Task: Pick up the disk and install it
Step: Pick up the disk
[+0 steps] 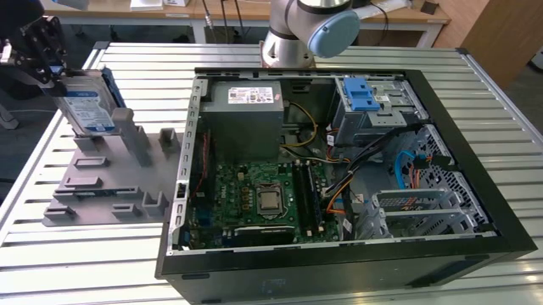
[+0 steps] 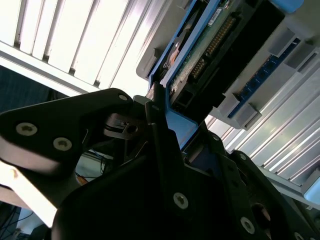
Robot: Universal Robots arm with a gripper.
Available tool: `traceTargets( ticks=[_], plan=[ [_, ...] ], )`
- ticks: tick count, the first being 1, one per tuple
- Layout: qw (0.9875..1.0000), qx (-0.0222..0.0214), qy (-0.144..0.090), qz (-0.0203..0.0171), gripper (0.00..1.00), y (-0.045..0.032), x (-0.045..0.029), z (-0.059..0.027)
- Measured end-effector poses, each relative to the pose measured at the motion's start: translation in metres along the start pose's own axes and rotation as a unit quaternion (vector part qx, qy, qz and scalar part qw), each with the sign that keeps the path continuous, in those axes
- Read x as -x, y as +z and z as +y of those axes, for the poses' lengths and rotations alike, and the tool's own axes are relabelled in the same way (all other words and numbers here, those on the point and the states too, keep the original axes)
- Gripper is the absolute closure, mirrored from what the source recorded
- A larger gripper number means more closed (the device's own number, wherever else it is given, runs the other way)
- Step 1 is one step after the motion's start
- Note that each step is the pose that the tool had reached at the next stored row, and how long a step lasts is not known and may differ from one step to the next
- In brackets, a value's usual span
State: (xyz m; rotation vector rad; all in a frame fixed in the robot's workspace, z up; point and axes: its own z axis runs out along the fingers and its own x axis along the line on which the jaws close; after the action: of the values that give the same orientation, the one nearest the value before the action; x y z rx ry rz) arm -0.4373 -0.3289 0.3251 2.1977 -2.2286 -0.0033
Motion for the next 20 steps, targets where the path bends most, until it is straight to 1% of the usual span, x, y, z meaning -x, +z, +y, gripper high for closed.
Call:
traceTargets(
  ticks=[8,20],
  plan=[
    [1.0000,0.0000,0.000,0.0000,0.64,-0.0060,0.0000,0.0001],
    [1.0000,-0.0001,0.000,0.0000,0.64,-0.0115,-0.0001,0.0001]
  ],
)
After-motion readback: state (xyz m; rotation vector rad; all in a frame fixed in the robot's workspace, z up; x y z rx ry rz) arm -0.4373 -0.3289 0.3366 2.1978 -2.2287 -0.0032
